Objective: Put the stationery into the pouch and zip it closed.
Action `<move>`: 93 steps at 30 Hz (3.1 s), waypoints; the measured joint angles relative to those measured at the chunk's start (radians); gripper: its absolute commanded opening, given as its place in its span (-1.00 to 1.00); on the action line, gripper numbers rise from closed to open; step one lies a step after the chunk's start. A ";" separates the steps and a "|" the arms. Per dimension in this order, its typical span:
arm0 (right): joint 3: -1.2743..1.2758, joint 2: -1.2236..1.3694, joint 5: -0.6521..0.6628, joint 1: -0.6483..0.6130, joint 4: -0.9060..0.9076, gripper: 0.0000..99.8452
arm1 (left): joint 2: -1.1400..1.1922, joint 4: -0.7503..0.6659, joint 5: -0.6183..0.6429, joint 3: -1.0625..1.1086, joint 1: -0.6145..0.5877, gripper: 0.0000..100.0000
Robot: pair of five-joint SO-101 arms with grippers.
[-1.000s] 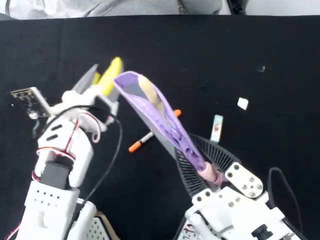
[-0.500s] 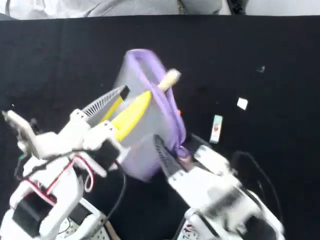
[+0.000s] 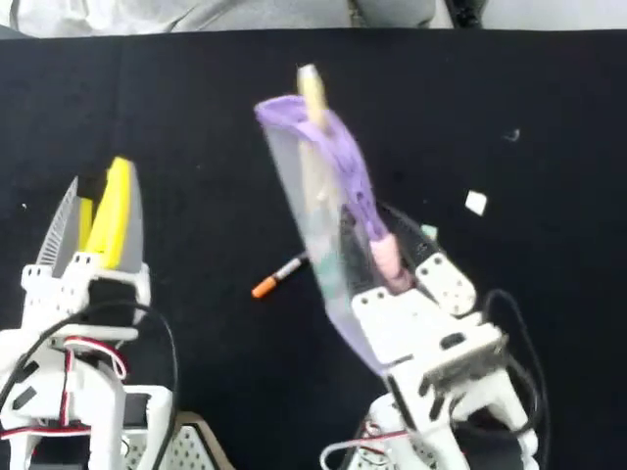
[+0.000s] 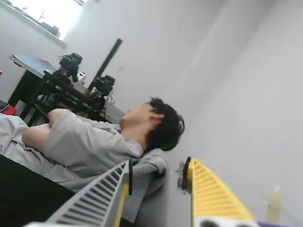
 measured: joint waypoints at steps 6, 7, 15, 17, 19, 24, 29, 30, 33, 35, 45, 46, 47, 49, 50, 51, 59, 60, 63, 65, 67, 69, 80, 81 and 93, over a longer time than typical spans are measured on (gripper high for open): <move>0.071 0.000 -0.069 0.144 -0.115 -0.98 | 0.002 -0.017 0.049 0.046 -0.021 -0.60; 0.071 0.000 -0.087 0.178 -0.124 -0.98 | 0.002 -0.025 0.052 0.048 -0.023 -0.60; 0.152 0.002 -0.043 0.115 -0.118 -0.98 | 0.006 -0.077 0.052 0.106 -0.023 -0.60; 0.063 0.002 -0.015 0.084 -0.063 -0.98 | 0.003 -0.080 0.052 0.104 -0.023 -0.60; -0.054 0.002 0.014 0.081 -0.031 -0.98 | 0.008 -0.080 0.052 0.106 -0.023 -0.60; -0.290 0.000 0.072 0.075 0.026 -0.98 | 0.005 -0.080 0.052 0.109 -0.021 -0.60; -0.121 0.000 0.071 0.072 0.005 -0.98 | 0.003 -0.080 0.052 0.120 -0.012 -0.60; -0.052 0.000 0.071 0.074 -0.020 -0.98 | 0.003 -0.080 0.052 0.126 -0.009 -0.60; 0.026 0.002 0.072 0.077 -0.060 -0.98 | 0.005 -0.084 0.052 0.129 -0.006 -0.60; 0.025 0.000 0.072 0.072 -0.072 -0.98 | 0.005 -0.112 0.052 0.130 -0.006 -0.60; 0.012 0.000 0.071 0.104 0.043 -0.98 | 0.342 -0.072 -0.068 0.021 -0.006 -0.60; -0.002 0.000 0.071 0.124 0.049 -0.98 | 0.420 -0.032 -0.089 -0.028 -0.006 -0.60; -0.018 0.000 0.071 0.144 0.049 -0.98 | 0.502 0.014 -0.114 -0.083 -0.006 -0.60; -0.046 0.000 0.071 0.180 0.049 -0.98 | 0.651 0.110 -0.166 -0.196 -0.003 -0.60; -0.054 0.000 0.072 0.196 0.049 -0.98 | 0.712 0.160 -0.193 -0.256 0.012 -0.60; -0.061 0.000 0.072 0.215 0.054 -0.98 | 0.767 0.206 -0.229 -0.316 0.032 -0.60; -0.133 0.000 0.071 0.255 0.175 -0.98 | 1.039 0.517 -0.563 -0.617 0.290 -0.60; -0.149 0.000 0.069 0.255 0.192 -0.98 | 1.076 0.539 -0.594 -0.623 0.311 -0.60; -0.175 0.000 0.069 0.255 0.224 -0.98 | 1.206 0.583 -0.687 -0.629 0.382 -0.60; -0.180 0.000 0.069 0.255 0.230 -0.98 | 1.310 0.588 -0.733 -0.638 0.413 -0.60; -0.180 0.000 0.069 0.255 0.233 -0.98 | 1.410 0.583 -0.763 -0.651 0.433 -0.60; -0.180 0.000 0.069 0.255 0.233 -0.98 | 1.508 0.554 -0.786 -0.652 0.457 -0.60; -0.180 0.000 0.068 0.381 0.233 -0.98 | 1.854 0.381 -0.896 -0.652 0.539 -0.60; -0.180 0.000 0.068 0.381 0.233 -0.98 | 1.872 0.364 -0.898 -0.652 0.539 -0.60; -0.180 0.000 0.068 0.384 0.233 -0.98 | 2.048 0.227 -0.907 -0.671 0.537 -0.60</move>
